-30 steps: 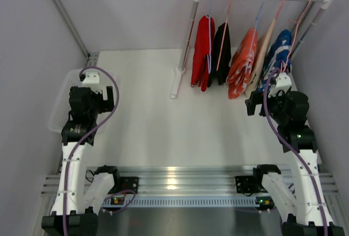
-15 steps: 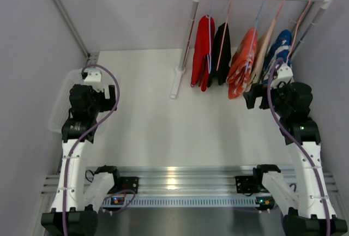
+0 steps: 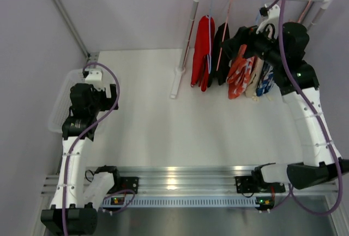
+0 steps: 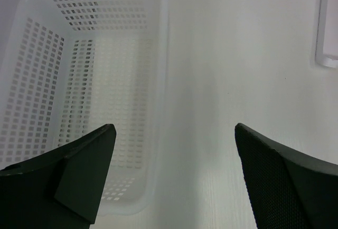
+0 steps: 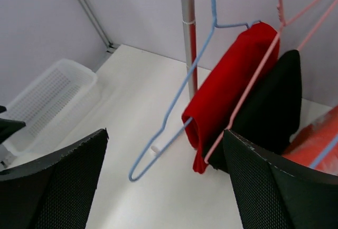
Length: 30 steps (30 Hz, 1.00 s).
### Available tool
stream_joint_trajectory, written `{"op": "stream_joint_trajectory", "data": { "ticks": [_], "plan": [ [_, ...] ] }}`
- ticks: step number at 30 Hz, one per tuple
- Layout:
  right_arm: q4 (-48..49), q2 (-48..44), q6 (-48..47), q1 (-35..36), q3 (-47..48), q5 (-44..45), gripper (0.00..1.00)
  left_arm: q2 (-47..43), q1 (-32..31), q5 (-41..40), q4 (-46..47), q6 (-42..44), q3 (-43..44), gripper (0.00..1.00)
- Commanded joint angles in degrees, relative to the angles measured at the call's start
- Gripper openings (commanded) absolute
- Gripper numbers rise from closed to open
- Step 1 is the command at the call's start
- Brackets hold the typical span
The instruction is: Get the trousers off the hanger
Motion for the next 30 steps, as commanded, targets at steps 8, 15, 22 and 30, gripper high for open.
{"op": "stream_joint_trajectory", "data": {
  "ticks": [8, 15, 22, 30],
  "plan": [
    [7.85, 19.66, 14.37, 3.86, 12.74, -5.79, 0.8, 0.6, 0.27, -1.66, 1.19, -1.79, 2.06, 0.99],
    [9.61, 28.81, 18.06, 4.65, 19.15, -7.02, 0.77, 0.95, 0.27, -2.36, 0.93, -1.88, 1.8, 0.99],
    [12.51, 35.06, 22.37, 5.0, 21.18, -10.18, 0.64, 1.13, 0.27, -2.98, 1.19, -1.53, 0.92, 0.99],
    [14.63, 36.47, 25.45, 4.65, 21.28, -14.05, 0.35, 1.57, 0.27, -2.45, 1.45, -1.7, 0.21, 0.99]
  ]
}}
